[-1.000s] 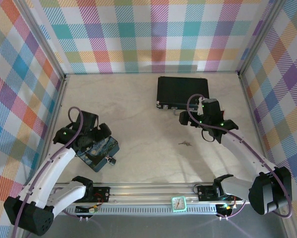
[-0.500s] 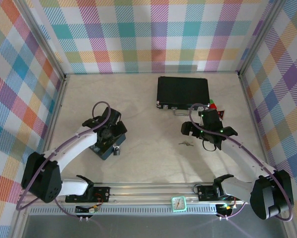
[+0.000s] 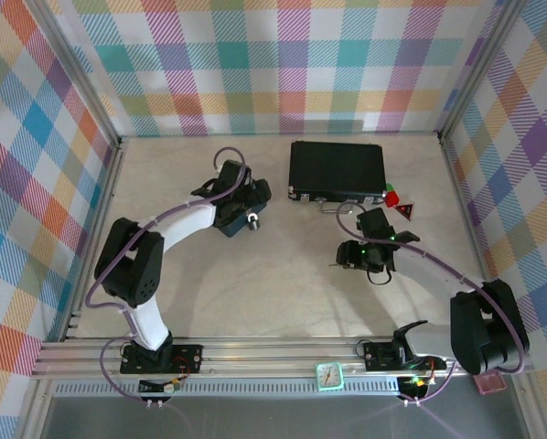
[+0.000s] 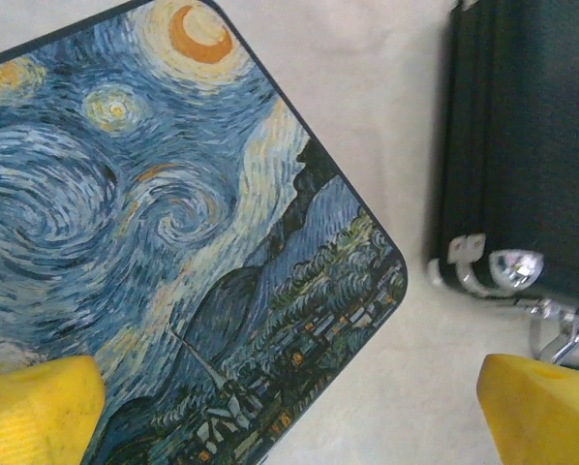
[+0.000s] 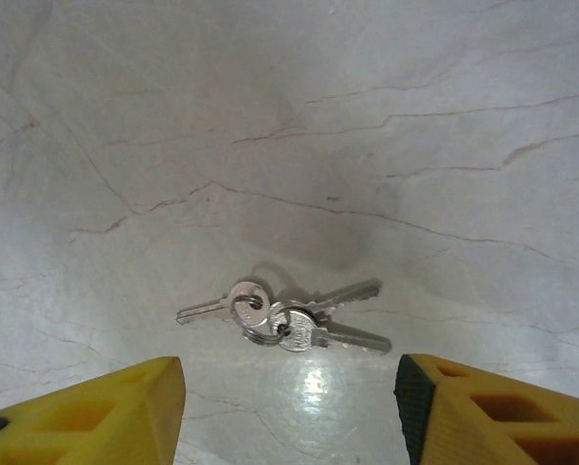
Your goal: Unlock the padlock with the key
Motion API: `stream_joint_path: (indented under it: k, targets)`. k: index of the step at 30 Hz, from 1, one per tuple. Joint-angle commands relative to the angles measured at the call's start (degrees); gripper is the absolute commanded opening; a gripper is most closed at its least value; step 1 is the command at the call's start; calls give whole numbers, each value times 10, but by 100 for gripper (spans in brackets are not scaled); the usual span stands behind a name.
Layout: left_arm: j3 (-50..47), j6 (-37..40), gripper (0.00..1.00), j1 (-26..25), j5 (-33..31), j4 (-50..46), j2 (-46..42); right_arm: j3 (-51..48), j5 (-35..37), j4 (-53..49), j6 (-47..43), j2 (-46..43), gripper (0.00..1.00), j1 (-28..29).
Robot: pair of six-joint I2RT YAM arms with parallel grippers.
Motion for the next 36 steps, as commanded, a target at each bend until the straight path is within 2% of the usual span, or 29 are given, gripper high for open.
stream_joint_path:
  k: [1,5,10,12,15,19,25,29,36]
  targets:
    - [-5,54,100,-13,36,-32,58,40,-2,-15,-33,19,58,6]
    - [-1,100,100,-13,29,-16,42,77,-25,-11,-61,76,57,21]
    - [20,133,100,-13,1,-72,-26,136,-8,-13,-94,154,58,37]
    - [15,128,100,-13,26,-103,-68,152,4,-19,-101,179,58,37]
    - [-19,91,100,-16,96,-87,-123,154,5,-15,-104,196,58,38]
    - [-75,42,100,-37,139,-45,-168,138,-18,-3,-98,204,57,40]
    - [-131,-31,100,-65,164,29,-176,102,4,-13,-75,192,54,53]
    - [-125,-38,100,-68,163,42,-166,78,28,-38,-55,160,55,63]
    - [-102,-10,100,-68,144,34,-158,58,18,-55,-44,122,55,73]
